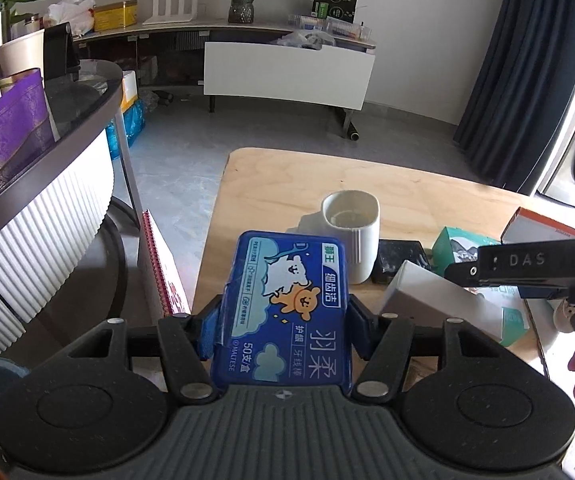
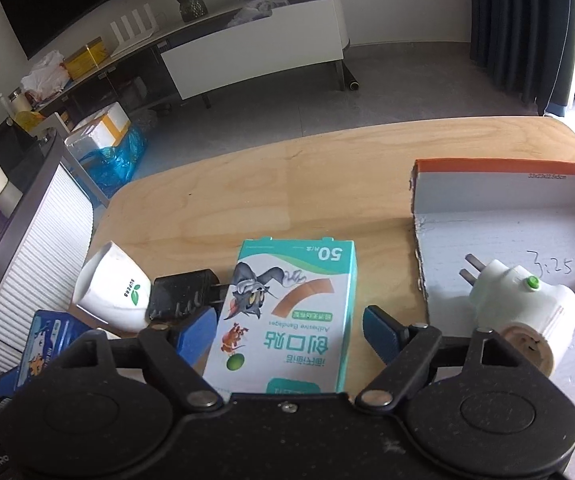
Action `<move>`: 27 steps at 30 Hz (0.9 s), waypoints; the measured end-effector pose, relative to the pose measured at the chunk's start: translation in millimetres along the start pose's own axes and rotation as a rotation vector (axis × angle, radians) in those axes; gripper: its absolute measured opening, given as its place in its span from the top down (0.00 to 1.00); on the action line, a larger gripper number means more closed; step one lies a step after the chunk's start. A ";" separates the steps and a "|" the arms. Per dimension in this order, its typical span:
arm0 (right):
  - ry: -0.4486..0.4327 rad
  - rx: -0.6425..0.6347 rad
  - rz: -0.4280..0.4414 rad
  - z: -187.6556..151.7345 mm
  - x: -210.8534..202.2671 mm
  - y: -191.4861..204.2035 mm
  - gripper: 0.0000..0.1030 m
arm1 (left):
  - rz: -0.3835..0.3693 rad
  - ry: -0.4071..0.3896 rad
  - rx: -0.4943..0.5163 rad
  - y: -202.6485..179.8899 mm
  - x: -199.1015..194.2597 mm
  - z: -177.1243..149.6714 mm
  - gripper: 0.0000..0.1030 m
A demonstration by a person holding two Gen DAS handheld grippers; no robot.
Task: Organize rigid objects
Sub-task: 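Grasp the blue tissue pack with left tool while right tool grasps the bandage box, then carry the blue pack and bandage box in both tools over the open box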
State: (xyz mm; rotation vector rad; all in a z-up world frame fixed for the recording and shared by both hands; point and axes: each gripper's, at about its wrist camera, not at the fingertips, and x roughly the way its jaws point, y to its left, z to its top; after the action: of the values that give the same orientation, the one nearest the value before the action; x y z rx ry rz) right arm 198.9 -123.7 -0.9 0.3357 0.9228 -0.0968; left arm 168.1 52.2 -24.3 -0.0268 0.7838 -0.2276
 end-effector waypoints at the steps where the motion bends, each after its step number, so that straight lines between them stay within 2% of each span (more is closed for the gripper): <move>1: 0.015 -0.009 -0.022 0.7 4.9 2.2 0.05 | -0.001 -0.004 -0.006 1.1 -0.5 0.8 0.40; 4: 0.017 -0.032 -0.076 -2.0 11.7 5.3 0.04 | 0.004 -0.016 -0.017 2.3 -3.0 2.8 0.40; 6: 0.013 -0.048 -0.079 -4.4 9.6 5.7 0.15 | 0.001 -0.026 -0.021 1.6 -4.8 3.8 0.40; 8: -0.011 -0.088 -0.101 -7.0 4.2 6.9 0.18 | 0.000 -0.040 -0.017 0.0 -7.2 4.7 0.40; 12: -0.068 -0.097 -0.062 -14.6 -18.2 -0.7 0.18 | 0.002 -0.052 -0.011 -2.4 -13.6 4.9 0.40; 15: -0.126 -0.143 -0.050 -19.1 -46.1 0.8 0.18 | 0.028 -0.068 0.004 -6.6 -23.7 6.3 0.40; 18: -0.167 -0.151 -0.024 -26.4 -75.4 -1.3 0.18 | 0.021 -0.078 -0.007 -12.0 -37.5 6.6 0.40; 22: -0.197 -0.155 0.023 -37.0 -108.7 -5.3 0.18 | 0.015 -0.075 -0.023 -21.8 -54.0 0.6 0.40; 27: -0.207 -0.168 0.034 -51.4 -135.8 -12.7 0.18 | 0.026 -0.090 -0.016 -37.2 -74.4 -5.2 0.40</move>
State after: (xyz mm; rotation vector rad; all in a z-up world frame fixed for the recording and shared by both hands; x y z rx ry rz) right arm 74.8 -127.3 75.4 0.1811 0.7140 -0.0218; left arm 106.2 32.1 27.8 -0.0418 0.6963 -0.1941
